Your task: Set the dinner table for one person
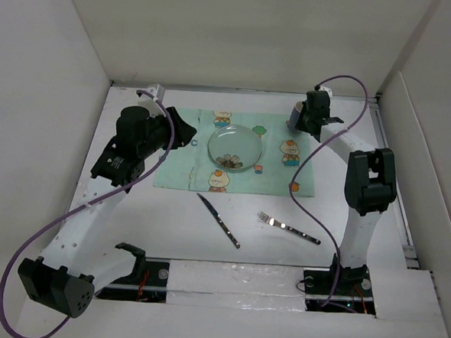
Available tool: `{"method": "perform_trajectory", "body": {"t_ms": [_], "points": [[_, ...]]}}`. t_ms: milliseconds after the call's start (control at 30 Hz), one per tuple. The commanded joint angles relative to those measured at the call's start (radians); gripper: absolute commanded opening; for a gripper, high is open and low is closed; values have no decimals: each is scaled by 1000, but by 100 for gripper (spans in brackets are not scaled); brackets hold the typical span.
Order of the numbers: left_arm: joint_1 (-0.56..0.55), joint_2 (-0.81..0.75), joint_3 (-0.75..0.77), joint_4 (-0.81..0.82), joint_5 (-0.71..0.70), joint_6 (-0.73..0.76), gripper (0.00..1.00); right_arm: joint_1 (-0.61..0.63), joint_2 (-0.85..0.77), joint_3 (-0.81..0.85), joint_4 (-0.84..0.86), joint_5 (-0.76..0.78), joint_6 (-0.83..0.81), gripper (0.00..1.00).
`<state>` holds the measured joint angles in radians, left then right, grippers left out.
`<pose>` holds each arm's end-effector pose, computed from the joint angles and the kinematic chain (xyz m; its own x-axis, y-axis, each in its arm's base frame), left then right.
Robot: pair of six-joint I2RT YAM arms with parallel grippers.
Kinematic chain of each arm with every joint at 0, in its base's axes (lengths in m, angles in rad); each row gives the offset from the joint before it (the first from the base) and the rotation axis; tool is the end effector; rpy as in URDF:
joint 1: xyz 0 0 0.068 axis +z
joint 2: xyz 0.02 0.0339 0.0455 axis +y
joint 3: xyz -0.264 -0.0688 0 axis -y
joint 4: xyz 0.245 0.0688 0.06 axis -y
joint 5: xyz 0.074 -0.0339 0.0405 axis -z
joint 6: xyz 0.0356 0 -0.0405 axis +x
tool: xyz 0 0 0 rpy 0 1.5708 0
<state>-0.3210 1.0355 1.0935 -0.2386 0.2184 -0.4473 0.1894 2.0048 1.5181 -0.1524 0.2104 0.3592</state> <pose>0.2191 -0.0810 0.3951 -0.3744 -0.3205 -0.8701 0.3864 0.7991 -0.4606 0.4561 0.0799 0.2266 -0.5553 0.2436 -0.7952 0.1877 0.9682 0.1655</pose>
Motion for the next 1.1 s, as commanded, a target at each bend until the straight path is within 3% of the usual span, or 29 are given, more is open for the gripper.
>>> {"method": "perform_trajectory", "body": {"t_ms": [0, 67, 167, 300, 433, 533, 633, 733, 867, 1067], "points": [[-4, -5, -9, 74, 18, -5, 35, 15, -24, 25, 105, 46, 12, 3], [-4, -2, -14, 82, 25, -8, 35, 15, -21, 33, 91, 17, 9, 10], [-4, -2, -24, 94, 30, -22, 35, 15, -9, 73, 27, 30, 15, 28], [-4, -9, -35, 99, 35, -34, 35, 15, -41, 47, 30, 64, 29, 42], [-4, -15, -27, 76, 18, -24, 35, 15, -81, 54, 14, 63, 24, 54], [-4, -18, -14, 61, 3, -14, 35, 15, -130, 85, -42, 73, 26, 56], [-4, -19, 11, 44, -19, -1, 33, 24, -250, -1, -6, 69, 37, 54], [-4, -14, 35, 33, -27, 1, 24, 54, -395, -139, 10, 29, 61, 47], [-4, -2, 68, 10, -36, 4, 0, 149, -578, -340, -4, -54, 72, 3], [-4, 14, 114, -33, -74, 44, 0, 451, -825, -604, -68, -117, 141, 0]]}}
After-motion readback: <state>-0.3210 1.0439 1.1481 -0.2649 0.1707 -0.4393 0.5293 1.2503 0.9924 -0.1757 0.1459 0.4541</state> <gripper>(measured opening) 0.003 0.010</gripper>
